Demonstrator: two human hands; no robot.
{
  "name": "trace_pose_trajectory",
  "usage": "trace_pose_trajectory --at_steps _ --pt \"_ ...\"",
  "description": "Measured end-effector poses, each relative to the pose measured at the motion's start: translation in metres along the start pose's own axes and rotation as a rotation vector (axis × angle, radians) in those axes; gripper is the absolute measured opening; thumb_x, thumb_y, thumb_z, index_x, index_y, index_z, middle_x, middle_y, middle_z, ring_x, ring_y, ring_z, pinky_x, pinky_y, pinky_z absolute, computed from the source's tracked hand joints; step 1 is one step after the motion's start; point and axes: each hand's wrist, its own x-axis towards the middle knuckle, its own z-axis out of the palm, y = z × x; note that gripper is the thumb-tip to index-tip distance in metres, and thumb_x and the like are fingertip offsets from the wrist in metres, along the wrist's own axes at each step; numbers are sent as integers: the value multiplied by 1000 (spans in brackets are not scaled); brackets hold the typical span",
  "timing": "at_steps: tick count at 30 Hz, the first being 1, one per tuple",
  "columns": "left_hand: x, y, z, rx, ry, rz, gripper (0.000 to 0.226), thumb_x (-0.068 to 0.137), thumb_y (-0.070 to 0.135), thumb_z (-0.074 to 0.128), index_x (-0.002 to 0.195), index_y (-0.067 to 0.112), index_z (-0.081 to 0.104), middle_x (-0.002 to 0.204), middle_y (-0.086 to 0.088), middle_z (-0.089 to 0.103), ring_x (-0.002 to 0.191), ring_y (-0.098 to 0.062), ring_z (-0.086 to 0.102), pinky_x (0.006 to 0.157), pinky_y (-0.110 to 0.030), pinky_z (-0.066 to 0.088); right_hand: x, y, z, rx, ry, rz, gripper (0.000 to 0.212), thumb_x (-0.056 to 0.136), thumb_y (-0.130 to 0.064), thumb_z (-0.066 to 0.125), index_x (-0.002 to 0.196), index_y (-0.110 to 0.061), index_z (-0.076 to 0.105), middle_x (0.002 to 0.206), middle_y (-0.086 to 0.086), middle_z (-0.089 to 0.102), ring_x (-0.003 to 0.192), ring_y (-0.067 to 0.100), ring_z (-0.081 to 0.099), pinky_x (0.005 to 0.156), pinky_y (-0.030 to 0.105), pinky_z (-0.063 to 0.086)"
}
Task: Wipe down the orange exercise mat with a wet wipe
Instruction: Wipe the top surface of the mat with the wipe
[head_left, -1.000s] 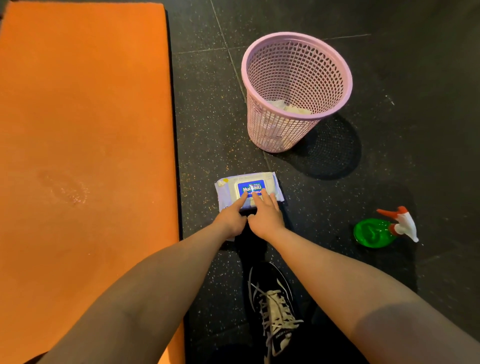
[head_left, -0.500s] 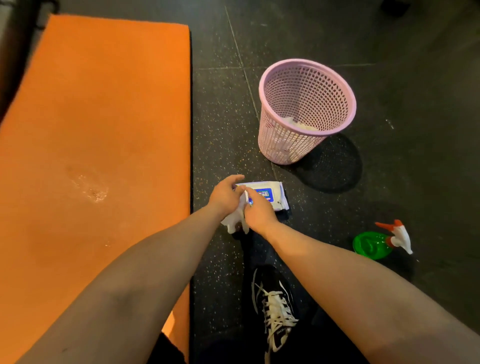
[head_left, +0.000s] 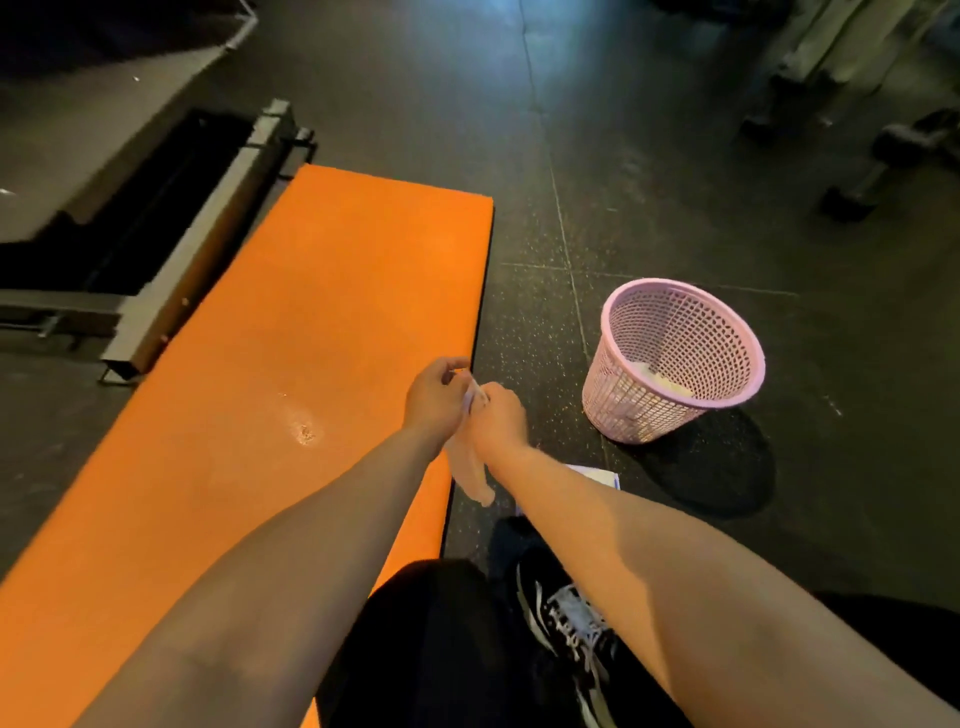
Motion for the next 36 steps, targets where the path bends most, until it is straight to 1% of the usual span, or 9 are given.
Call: trace_pose_trajectory --at_steps 3,7,10,16,18,25,28,31,36 --pt "9 -22 -16 -68 92 -51 25 104 23 51 126 20 63 102 5 62 92 -12 60 75 -29 49 8 -6 29 24 -25 -68 23 105 -16 45 116 -3 60 93 0 53 90 17 47 58 6 32" --pt "13 -77 -49 -99 224 -180 28 105 31 51 131 22 59 119 0 62 109 -19 61 93 -43 52 23 1 95 103 -222 -68 27 108 -17 40 84 -12 52 91 4 46 82 21 45 58 21 35" --pt "-5 -126 -75 -136 340 -297 31 104 34 51 132 21 58 129 -2 60 115 -21 59 91 -40 50 20 13 151 23 -320 -75 38 108 -30 43 70 -23 46 77 1 49 79 24 49 65 33 36" --pt "-84 -220 -115 -241 647 -515 32 103 38 51 129 22 61 135 -1 58 120 -22 58 100 -47 50 -35 44 240 -78 -617 -148 24 106 -26 45 89 -18 60 91 4 64 84 23 61 65 31 46" --pt "-111 -240 -120 -273 741 -541 34 103 37 51 127 17 63 129 -4 63 113 -23 61 98 -45 51 -56 50 257 -103 -698 -172 23 108 -27 45 97 -16 62 92 1 62 78 16 57 54 20 38" --pt "-212 -253 -100 -393 962 -619 30 105 38 48 121 18 63 118 -1 65 93 -13 62 81 -35 52 -133 78 261 -193 -921 -250 22 107 -19 46 103 -9 65 91 3 60 76 15 56 45 11 35" --pt "-244 -246 -91 -462 988 -618 32 104 36 52 131 20 58 122 1 61 93 -6 60 69 -26 49 -155 85 251 -250 -983 -278 25 108 -21 42 100 -8 62 92 9 61 80 24 58 58 20 46" --pt "-270 -230 -80 -553 1023 -612 36 102 28 55 138 22 52 128 -1 56 105 -19 59 73 -30 51 -175 95 237 -273 -1005 -264 26 107 -20 43 106 -3 63 104 17 65 94 35 62 79 41 52" --pt "-314 -206 -50 -528 1049 -616 41 103 23 48 144 22 45 142 -5 49 121 -28 53 95 -48 50 -201 102 205 -266 -1023 -286 23 105 -14 47 116 -9 66 118 12 65 100 30 61 79 35 48"
